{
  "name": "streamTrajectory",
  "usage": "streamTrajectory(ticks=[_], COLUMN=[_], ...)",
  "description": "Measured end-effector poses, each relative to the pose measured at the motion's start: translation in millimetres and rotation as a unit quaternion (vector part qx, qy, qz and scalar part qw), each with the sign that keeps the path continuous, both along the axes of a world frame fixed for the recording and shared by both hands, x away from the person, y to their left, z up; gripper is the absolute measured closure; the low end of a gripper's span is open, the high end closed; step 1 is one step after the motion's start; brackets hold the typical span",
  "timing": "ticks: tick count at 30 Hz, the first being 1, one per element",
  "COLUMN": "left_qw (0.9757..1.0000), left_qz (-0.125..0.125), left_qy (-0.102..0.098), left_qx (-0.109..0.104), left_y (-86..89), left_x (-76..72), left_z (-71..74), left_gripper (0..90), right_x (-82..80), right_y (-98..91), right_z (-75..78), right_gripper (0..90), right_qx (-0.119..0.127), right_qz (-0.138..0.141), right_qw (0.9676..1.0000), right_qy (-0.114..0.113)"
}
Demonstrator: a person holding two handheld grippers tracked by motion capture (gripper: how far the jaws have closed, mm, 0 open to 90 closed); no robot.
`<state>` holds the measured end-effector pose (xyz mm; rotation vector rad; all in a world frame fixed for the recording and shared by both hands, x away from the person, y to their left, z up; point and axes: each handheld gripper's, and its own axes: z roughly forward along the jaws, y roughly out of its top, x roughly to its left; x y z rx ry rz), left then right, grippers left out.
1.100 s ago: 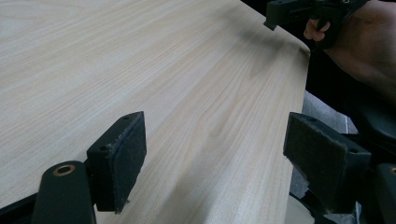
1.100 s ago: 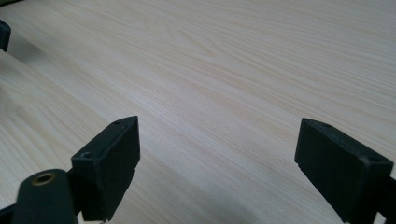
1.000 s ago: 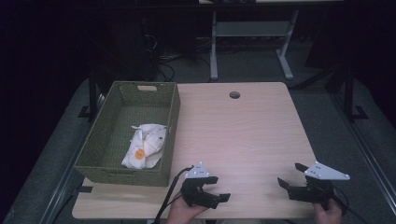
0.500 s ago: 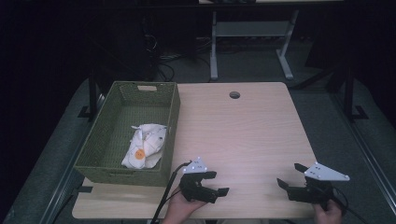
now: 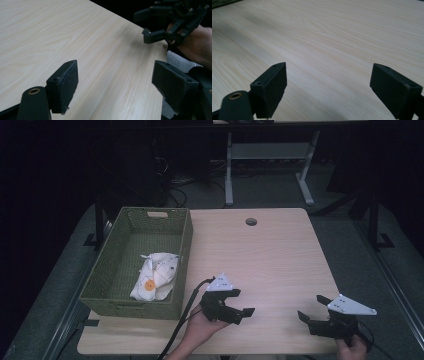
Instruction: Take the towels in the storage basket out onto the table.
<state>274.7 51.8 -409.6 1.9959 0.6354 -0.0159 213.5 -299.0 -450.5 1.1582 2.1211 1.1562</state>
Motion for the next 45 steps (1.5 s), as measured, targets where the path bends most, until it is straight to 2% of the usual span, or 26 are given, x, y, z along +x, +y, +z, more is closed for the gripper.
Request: streamTrajectory(ticks=[4, 5, 13, 18, 19, 26, 27, 32, 33, 37, 39, 43, 45], left_qw=[1.0000, 0.9999, 0.9999, 0.9998, 0.9996, 0.9996, 0.9994, 0.9995, 0.9991, 0.9985, 0.9985, 0.9984, 0.9983], left_qz=[0.001, 0.000, 0.007, 0.011, 0.011, 0.017, 0.021, 0.023, 0.024, 0.031, 0.032, 0.033, 0.036], left_qy=[0.005, 0.014, 0.012, 0.015, 0.021, 0.023, 0.025, 0.023, 0.036, 0.043, 0.045, 0.047, 0.046], left_qx=[-0.001, 0.003, 0.008, -0.005, -0.013, -0.005, -0.007, 0.000, -0.006, -0.014, -0.002, -0.002, -0.001], left_y=[3.2, 5.3, 16.8, 29.9, 35.5, 51.1, 58.2, 73.5, 82.4, 94.3, 102.3, 109.7, 118.8], left_x=[8.7, 13.5, 26.0, 34.1, 37.7, 46.3, 50.5, 57.4, 61.4, 64.5, 66.7, 68.4, 69.9], left_z=[12.2, 18.7, 40.7, 54.3, 60.0, 77.5, 81.7, 87.4, 89.2, 91.9, 93.5, 95.6, 98.0], left_gripper=[21.5, 20.5, 20.1, 23.0, 23.0, 22.0, 21.8, 21.6, 21.5, 21.5, 21.4, 21.1, 21.1], right_x=[-0.1, 0.3, -0.4, -0.6, -1.2, -0.5, -0.9, -1.3, -0.9, -1.3, -1.5, -1.4, -1.6], right_y=[-0.3, 0.1, -1.2, -1.2, -0.6, -0.4, -0.4, -0.5, -0.5, -0.6, -0.5, 0.0, 0.0], right_z=[-0.2, -0.6, 0.1, 0.3, 0.6, 0.1, 0.2, 0.0, -0.1, 0.2, -0.1, -0.3, -0.2], right_gripper=[13.7, 13.7, 13.7, 13.7, 13.7, 13.7, 13.7, 13.7, 13.7, 13.7, 13.7, 13.7, 13.7], right_qx=[0.001, 0.001, 0.001, -0.001, 0.000, -0.001, 0.000, -0.001, 0.000, -0.001, 0.000, -0.002, -0.002], right_qz=[0.000, 0.001, -0.001, 0.000, -0.001, 0.000, 0.001, 0.001, 0.001, 0.002, 0.001, 0.002, 0.003], right_qw=[1.0000, 1.0000, 1.0000, 1.0000, 1.0000, 1.0000, 1.0000, 1.0000, 1.0000, 1.0000, 1.0000, 1.0000, 1.0000], right_qy=[0.000, 0.001, -0.001, -0.002, -0.001, -0.001, -0.001, -0.001, 0.001, -0.001, -0.001, 0.000, -0.001])
